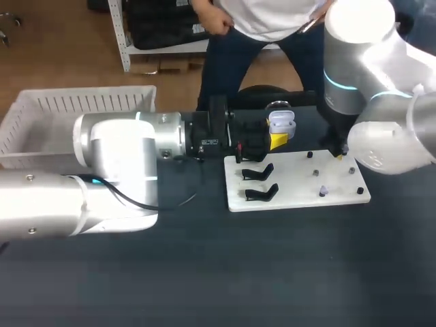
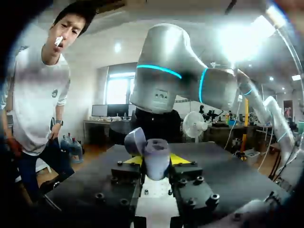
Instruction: Pick up each earbud case from the left stands, insert the matching earbuds, close the lid, and place the case in the box.
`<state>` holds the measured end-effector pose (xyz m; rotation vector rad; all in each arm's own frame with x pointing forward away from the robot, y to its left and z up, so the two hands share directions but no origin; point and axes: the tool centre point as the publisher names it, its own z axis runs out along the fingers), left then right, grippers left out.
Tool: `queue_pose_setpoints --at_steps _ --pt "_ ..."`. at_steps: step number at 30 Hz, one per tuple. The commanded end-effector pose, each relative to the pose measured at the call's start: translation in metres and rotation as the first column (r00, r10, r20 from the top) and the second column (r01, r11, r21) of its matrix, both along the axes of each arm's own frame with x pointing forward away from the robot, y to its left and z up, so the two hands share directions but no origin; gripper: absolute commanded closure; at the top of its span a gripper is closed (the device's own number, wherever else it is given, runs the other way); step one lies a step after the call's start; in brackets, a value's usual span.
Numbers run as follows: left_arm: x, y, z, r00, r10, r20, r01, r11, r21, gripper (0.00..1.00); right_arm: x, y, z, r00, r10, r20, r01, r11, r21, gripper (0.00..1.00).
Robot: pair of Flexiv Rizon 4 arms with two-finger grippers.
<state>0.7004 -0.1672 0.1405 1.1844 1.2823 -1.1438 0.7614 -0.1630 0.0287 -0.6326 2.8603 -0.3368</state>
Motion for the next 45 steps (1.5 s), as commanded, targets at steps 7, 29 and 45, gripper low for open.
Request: queue_pose_setpoints --at_steps 7,29,45 --pt "-0.001 0.0 -0.002 1.0 0.006 0.005 -0.006 1.0 -0.007 1.0 0.007 0.0 -0.004 1.0 -0.022 0.008 0.022 1.0 -0.008 0.57" --pt "-0.001 0.0 -0.002 1.0 0.006 0.005 -0.006 1.0 -0.007 1.0 0.011 -0.003 -0.005 0.999 -0.046 0.012 0.046 0.999 -0.014 0.93" --pt "-0.001 0.0 -0.002 1.0 0.006 0.005 -0.006 1.0 -0.007 1.0 -0.009 -0.003 0.042 0.996 -0.09 0.017 0.091 0.995 -0.043 1.0"
